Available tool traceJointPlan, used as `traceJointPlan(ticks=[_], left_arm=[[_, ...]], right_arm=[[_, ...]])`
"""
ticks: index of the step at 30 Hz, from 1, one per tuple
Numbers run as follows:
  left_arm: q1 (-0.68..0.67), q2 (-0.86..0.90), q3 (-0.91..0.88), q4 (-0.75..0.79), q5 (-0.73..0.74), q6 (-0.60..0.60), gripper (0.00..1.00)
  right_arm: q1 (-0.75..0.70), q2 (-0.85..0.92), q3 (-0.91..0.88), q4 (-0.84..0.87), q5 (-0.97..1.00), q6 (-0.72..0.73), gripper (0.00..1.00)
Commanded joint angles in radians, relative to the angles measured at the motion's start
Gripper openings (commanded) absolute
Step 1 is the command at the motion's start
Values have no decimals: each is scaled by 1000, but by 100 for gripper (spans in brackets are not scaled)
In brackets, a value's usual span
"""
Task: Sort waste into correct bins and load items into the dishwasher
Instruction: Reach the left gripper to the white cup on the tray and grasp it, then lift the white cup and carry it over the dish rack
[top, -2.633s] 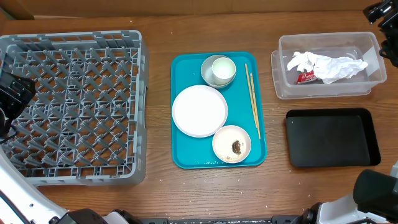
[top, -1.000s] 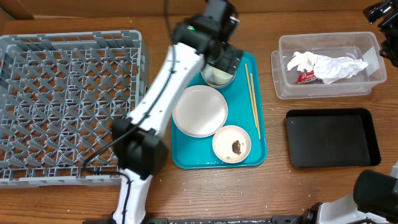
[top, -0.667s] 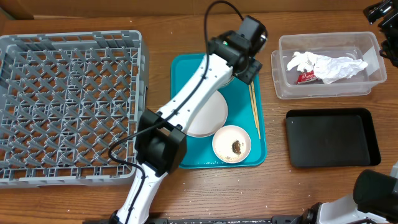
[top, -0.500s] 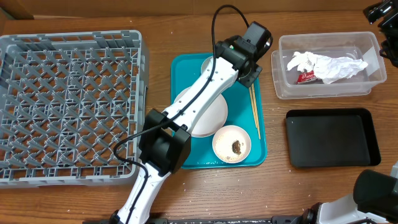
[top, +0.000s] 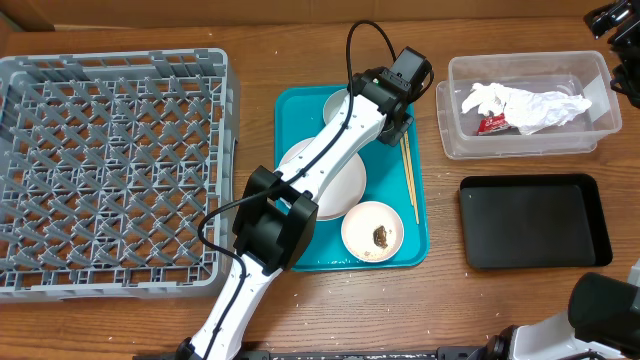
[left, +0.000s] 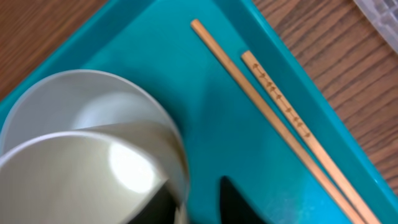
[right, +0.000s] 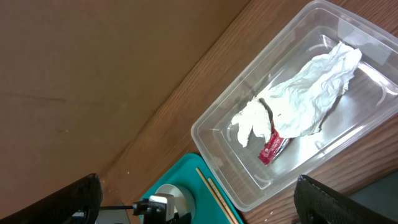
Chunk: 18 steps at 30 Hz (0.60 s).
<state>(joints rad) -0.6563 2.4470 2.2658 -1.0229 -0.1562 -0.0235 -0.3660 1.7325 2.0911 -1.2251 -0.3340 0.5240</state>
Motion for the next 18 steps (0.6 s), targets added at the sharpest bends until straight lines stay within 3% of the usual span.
traceJointPlan(ticks=[1,5,12,14,18], left_arm=[[9,4,37,5,-66,-16,4],[10,-30,93,-36,-144,-142,4],[47,-144,270,-147,-128,-276,4],[89,-183,294,-180,-69,-317,4],[261,-259,298,-244,181,-386,4]], right_arm=[[-2,-26,4,2,0,4,100],[-2,-26,4,2,0,4,100],[-2,-26,4,2,0,4,100],[-2,-26,4,2,0,4,100],[-2,-26,4,2,0,4,100]])
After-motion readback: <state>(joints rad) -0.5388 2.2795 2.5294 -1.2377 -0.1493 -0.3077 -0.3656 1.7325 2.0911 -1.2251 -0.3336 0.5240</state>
